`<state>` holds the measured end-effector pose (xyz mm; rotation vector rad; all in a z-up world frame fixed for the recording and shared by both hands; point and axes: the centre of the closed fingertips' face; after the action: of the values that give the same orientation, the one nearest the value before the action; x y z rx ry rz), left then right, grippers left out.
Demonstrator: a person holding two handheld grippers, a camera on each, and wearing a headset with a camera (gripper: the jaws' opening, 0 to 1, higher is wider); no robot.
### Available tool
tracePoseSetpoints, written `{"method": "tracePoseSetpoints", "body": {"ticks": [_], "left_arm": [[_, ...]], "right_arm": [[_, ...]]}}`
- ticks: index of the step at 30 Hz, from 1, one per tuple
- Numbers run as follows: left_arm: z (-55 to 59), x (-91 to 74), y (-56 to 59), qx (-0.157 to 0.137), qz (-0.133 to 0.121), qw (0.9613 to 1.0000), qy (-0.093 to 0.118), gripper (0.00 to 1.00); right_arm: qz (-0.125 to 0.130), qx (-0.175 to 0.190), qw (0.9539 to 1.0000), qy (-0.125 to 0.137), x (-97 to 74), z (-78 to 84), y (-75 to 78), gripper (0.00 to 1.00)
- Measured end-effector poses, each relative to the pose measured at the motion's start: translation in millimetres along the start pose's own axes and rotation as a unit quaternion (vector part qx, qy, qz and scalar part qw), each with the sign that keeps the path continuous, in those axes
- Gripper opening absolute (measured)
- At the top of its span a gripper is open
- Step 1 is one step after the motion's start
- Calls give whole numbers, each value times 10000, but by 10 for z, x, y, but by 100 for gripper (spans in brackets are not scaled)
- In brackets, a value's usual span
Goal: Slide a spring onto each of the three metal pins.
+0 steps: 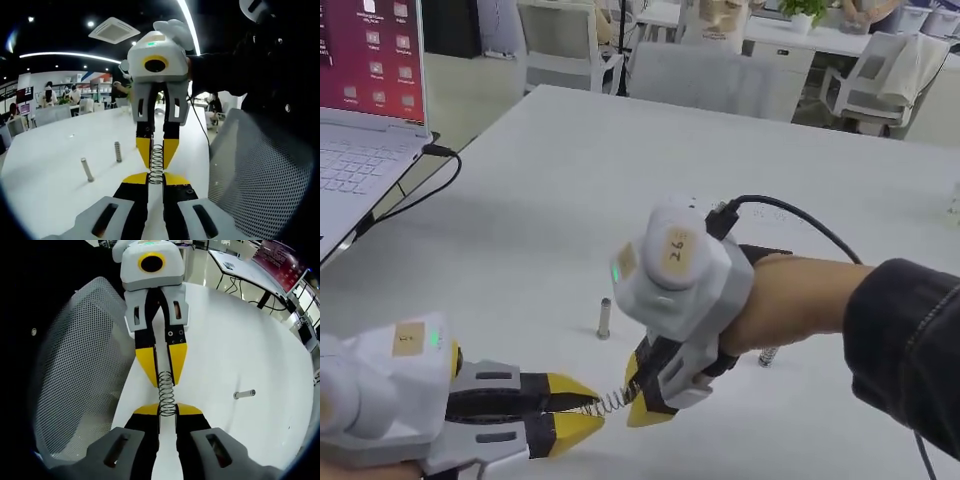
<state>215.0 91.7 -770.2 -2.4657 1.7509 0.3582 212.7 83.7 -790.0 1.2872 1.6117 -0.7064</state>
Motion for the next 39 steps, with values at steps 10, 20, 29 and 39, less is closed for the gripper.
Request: {"method": "tracePoseSetpoints", "body": {"ticks": [10, 20, 29, 39], "left_arm": [[24, 27, -21, 2, 34, 10000, -45, 2], [35, 64, -20, 2, 74, 10000, -42, 2], [64, 99, -2, -39, 116, 9999, -38, 2], [67, 100, 22, -52, 137, 9999, -9, 2]], "right_arm": [[-19, -18, 9998, 204, -68, -167, -30, 9], [-28, -101, 9995, 293, -72, -269, -44, 9], [-59, -198, 9996, 215, -41, -293, -64, 9], [-73, -267, 9995, 124, -33, -301, -73, 9]]}}
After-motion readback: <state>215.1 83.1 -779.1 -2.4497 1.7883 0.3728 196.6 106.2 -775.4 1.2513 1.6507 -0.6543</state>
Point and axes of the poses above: the centre of the closed fingertips' face, and the gripper's own axes: x roughly forward along the fingers, y roughly to its right, z roughly out of its underside, and after that the axes turned 9 degrees about z, right-handed
